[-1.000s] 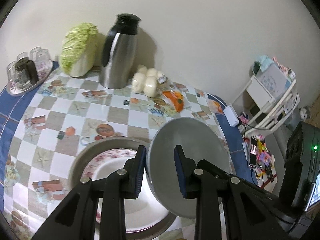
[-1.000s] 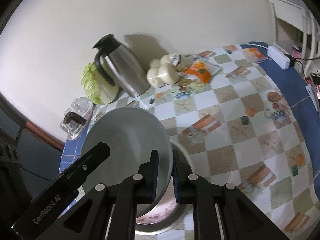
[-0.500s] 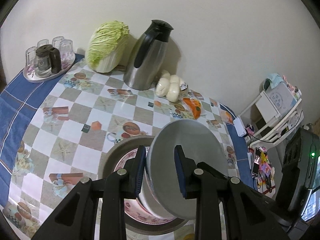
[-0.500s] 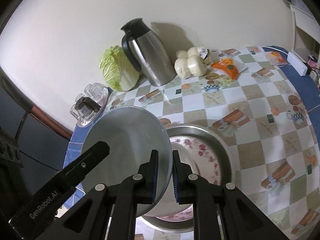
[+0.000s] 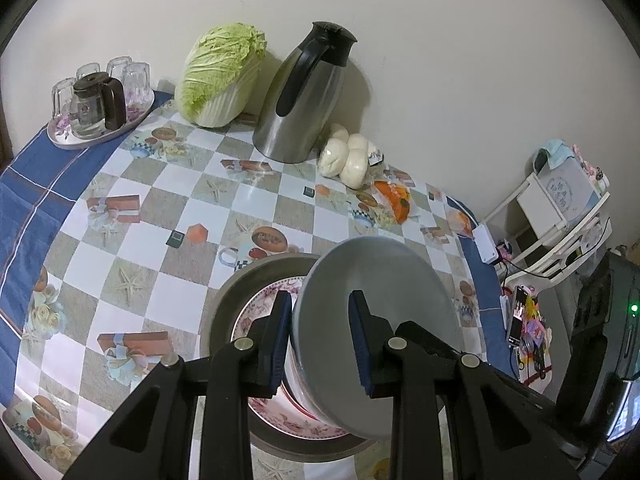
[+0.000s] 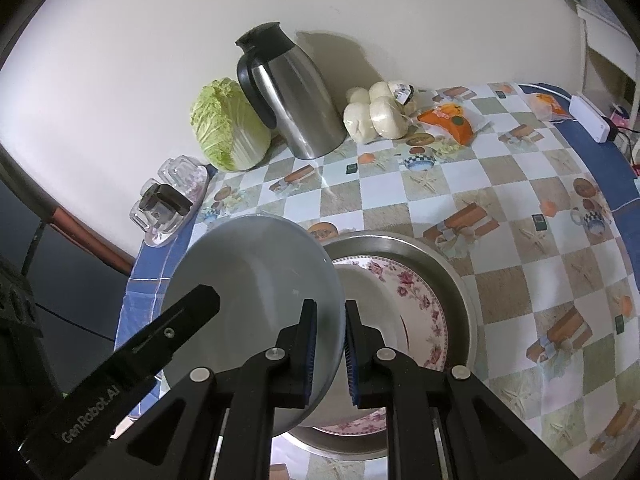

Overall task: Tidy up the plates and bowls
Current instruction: 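Carry the white round bowl over the steel basin, then lower the white round bowl onto the stacked bowls in the basin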

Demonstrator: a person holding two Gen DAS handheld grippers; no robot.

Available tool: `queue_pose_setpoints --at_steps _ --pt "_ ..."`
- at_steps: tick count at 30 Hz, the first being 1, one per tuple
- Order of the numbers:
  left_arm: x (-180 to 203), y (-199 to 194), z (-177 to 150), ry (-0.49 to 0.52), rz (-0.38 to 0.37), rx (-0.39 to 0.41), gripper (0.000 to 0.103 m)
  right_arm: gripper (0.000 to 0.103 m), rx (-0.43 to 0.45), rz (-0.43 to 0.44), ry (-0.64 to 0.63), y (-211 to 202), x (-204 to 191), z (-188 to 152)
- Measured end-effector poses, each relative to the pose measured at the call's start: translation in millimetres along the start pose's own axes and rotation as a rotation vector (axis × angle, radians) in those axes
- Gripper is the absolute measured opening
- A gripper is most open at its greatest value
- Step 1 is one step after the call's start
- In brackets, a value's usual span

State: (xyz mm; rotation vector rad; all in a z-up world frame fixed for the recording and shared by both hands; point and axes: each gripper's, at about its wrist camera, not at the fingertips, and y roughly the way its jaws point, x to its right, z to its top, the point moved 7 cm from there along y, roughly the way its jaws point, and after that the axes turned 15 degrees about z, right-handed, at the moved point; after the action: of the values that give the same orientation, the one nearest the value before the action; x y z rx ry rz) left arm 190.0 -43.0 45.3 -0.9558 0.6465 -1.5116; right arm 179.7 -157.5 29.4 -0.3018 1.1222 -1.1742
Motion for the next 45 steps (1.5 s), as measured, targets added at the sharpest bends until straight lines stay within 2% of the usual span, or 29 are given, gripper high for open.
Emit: queue_pose_setpoints --at_steps 9,17,20,29,34,40,45 --pt "9.0 12.8 -6.0 0.024 0.008 -0.038 0.029 0.016 -0.019 -0.038 0.020 2.1 13.2 -1.9" --pt "10.7 28.1 -12.9 0.041 0.046 -0.082 0.029 0.016 -0.056 -0.056 0.044 11.0 24.7 -7.3" --pt "10.2 34.5 -15.7 0.063 0.088 -0.091 0.029 0.016 -0.074 -0.051 0.050 16.2 27.0 -9.9" --pt "10.0 39.2 -17.4 0.078 0.116 -0.092 0.030 0.017 -0.069 -0.060 0.026 17.7 23.1 -10.2" --pt "3.7 49.1 -21.0 0.084 0.182 -0.112 0.030 0.018 -0.058 -0.060 0.024 15.6 20.7 -9.1" --pt "-1.0 52.4 -21.7 0.082 0.204 -0.115 0.031 0.021 -0.038 -0.058 0.023 10.3 18.7 -5.9" --pt "-0.4 55.4 -23.3 0.079 0.192 -0.128 0.033 0.025 0.001 -0.073 0.026 0.2 21.9 -0.1"
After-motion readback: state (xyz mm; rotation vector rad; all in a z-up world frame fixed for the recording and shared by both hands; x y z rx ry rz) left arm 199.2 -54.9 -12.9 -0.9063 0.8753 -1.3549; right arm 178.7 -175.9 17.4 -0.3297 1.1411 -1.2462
